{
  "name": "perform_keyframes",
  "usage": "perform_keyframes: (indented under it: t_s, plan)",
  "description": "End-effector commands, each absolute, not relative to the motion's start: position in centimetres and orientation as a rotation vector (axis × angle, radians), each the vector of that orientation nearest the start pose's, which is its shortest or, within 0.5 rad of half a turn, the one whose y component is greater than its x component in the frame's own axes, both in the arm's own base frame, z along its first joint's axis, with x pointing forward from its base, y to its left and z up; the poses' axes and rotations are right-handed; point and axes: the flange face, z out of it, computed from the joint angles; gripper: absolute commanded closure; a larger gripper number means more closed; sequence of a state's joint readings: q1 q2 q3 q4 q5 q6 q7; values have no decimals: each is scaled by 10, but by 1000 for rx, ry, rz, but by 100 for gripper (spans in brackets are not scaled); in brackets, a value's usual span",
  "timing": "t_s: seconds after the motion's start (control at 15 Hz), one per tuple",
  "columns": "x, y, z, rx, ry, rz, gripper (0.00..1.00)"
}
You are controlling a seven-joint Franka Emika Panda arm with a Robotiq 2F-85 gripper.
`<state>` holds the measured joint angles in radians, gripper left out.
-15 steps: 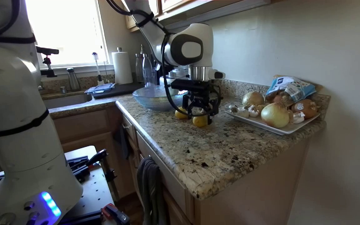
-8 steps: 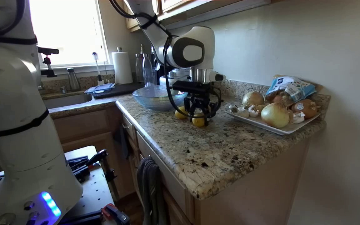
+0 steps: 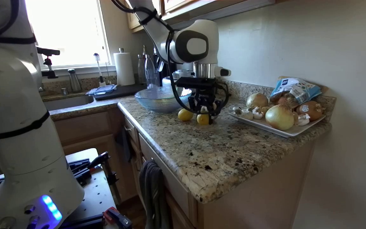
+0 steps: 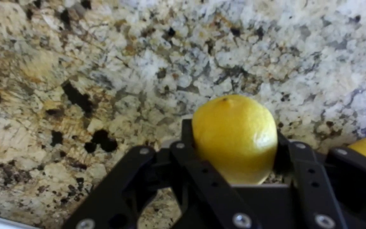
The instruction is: Put the lemons and the apple in the glass bowl
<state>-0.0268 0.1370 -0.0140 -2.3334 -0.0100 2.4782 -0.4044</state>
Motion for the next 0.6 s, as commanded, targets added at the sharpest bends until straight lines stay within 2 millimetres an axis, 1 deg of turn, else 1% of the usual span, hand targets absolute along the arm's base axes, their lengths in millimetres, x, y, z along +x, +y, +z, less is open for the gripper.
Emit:
perform_keyframes:
  t_s: [0.0,0.13,0.27,0.4,0.47,0.53]
  plan:
    - [491,-17,331,-3130,-609,-4,73]
    - [487,-8,360,-3152,-654,-17,73]
    - [482,8,390,-3164,-722,-37,73]
    - [477,29,413,-3158,-798,-68,73]
    - [476,41,422,-3149,-829,-94,73]
    - [476,57,428,-3128,-875,-119,73]
